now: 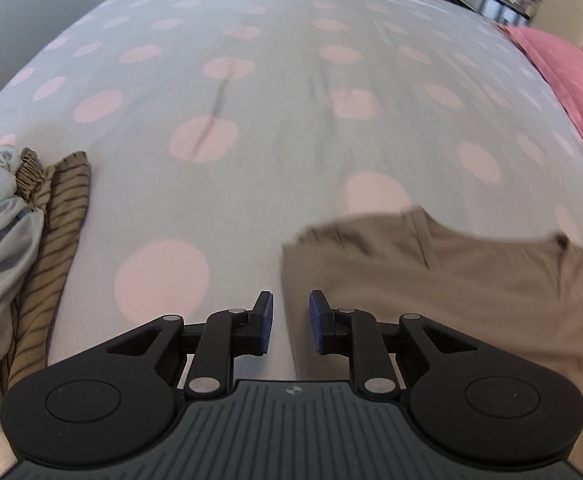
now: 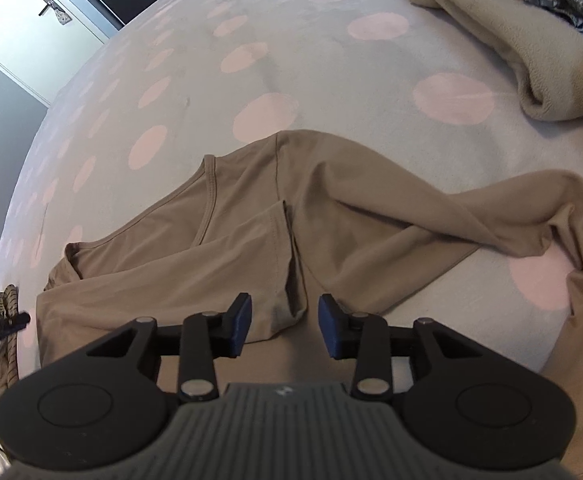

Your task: Fold clothes

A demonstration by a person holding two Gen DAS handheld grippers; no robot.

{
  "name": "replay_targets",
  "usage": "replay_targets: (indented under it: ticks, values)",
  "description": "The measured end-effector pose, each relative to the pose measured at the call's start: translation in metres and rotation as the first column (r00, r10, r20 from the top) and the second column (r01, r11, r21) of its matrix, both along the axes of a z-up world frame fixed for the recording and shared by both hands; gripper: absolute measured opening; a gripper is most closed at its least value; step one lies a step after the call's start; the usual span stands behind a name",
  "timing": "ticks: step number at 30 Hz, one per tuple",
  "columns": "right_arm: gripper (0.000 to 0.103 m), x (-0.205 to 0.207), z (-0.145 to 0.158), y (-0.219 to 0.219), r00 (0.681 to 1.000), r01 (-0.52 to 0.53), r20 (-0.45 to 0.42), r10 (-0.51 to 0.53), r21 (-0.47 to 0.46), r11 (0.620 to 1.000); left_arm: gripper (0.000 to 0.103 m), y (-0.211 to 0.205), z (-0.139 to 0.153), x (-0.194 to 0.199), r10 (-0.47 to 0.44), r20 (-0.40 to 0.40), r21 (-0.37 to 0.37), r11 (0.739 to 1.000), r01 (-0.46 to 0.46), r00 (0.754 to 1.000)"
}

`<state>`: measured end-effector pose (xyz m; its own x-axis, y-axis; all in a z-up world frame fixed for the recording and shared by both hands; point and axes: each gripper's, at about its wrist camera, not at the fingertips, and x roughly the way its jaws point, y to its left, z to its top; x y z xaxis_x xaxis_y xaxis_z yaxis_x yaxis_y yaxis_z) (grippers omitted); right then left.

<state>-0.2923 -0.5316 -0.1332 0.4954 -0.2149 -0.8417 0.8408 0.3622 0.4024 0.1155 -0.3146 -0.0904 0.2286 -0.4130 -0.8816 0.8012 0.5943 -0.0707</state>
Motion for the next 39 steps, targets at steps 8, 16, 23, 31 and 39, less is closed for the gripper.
replay_targets:
  ticks: [8, 16, 23, 31, 39]
  values:
    - [0.005, 0.004, 0.003, 0.003, 0.997, 0.021, -0.067, -0.028, -0.105, 0.994, 0.007, 0.012, -0.029, -0.043, -0.148, 0.057, 0.195, 0.972, 0.134, 0.987]
    - [0.012, -0.001, 0.0, -0.002, 0.98, 0.05, -0.182, -0.081, -0.169, 0.984, 0.006, 0.022, -0.03, -0.042, -0.149, 0.107, 0.287, 0.951, 0.112, 0.983]
    - [0.015, -0.009, 0.014, -0.007, 0.996, 0.067, -0.044, -0.073, -0.118, 0.991, 0.006, 0.023, 0.002, -0.052, -0.179, 0.107, 0.199, 0.968, 0.156, 0.978]
    - [0.034, 0.039, 0.021, -0.022, 0.996, -0.077, -0.057, 0.068, -0.179, 0.981, 0.006, 0.006, -0.004, -0.052, -0.208, 0.098, 0.223, 0.958, 0.182, 0.973]
    - [0.005, 0.059, -0.007, -0.048, 0.989, -0.108, -0.117, 0.091, -0.152, 0.982, 0.006, -0.006, -0.026, -0.046, -0.269, 0.046, 0.296, 0.923, 0.244, 0.962]
